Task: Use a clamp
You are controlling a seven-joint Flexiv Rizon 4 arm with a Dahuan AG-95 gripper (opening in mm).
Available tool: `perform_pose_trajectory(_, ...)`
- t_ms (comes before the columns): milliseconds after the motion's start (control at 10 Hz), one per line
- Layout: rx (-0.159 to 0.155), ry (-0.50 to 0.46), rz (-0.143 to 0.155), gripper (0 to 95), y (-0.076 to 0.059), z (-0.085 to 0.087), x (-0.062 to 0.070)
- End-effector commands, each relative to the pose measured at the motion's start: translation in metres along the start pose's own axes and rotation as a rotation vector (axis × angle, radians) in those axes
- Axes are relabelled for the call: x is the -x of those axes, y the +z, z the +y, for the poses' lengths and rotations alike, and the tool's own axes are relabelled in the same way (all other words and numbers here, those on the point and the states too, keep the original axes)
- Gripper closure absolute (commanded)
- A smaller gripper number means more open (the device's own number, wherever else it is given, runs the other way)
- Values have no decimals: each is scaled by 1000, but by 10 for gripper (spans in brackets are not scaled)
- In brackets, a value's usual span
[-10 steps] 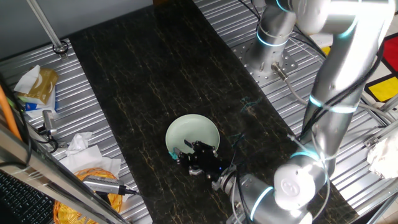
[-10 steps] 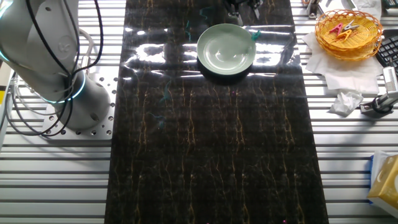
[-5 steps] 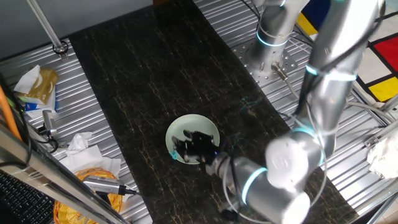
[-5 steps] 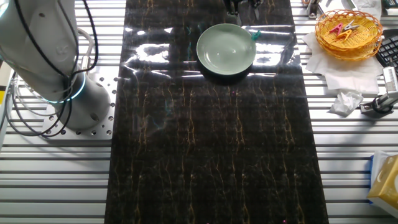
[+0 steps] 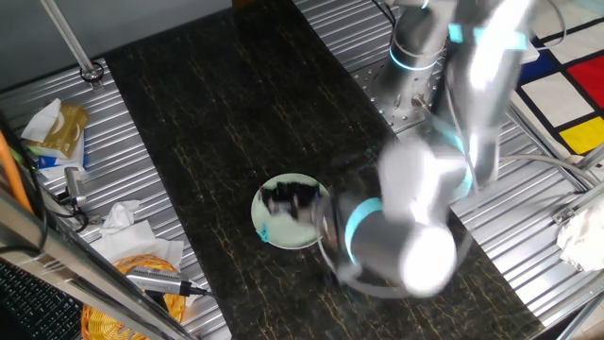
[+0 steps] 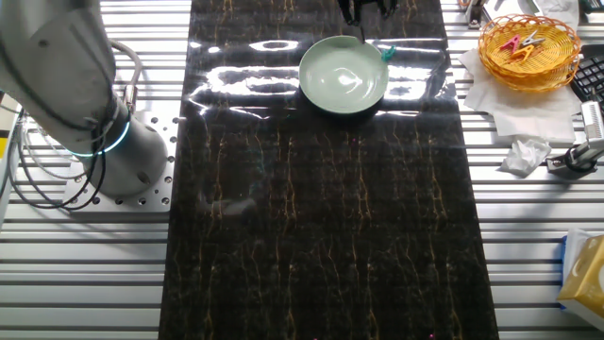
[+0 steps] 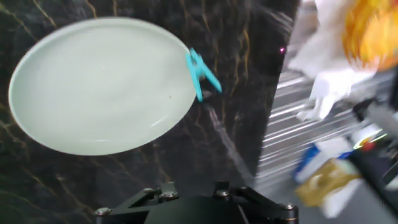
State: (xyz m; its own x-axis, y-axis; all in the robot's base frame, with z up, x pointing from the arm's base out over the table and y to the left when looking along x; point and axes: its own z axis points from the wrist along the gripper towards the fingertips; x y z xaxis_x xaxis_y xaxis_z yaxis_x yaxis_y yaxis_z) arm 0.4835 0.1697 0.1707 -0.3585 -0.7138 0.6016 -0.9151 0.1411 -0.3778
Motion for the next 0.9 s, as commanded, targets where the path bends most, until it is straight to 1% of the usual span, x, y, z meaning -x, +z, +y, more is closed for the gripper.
perform_pose_trajectory(100,260,452,-226,950,25,16,-49)
perform_pose_trajectory(200,318,555,-281,950,29,21,-56)
perform_pose_trajectory(300,378,655,-327,950,34,27,-61)
perform_pose_trajectory(400,425,732,-352,950,39,29,-66)
perform_pose_trajectory(500,457,781,-370,950,46,25,-68)
perform_pose_trajectory(600,499,831,-389,950,54,20,-69)
perform_pose_trajectory(700,561,883,-431,950,66,13,-69)
perform_pose_trajectory(800,613,916,-472,950,75,10,-69)
perform_pose_trajectory(900,628,930,-483,950,80,10,-70)
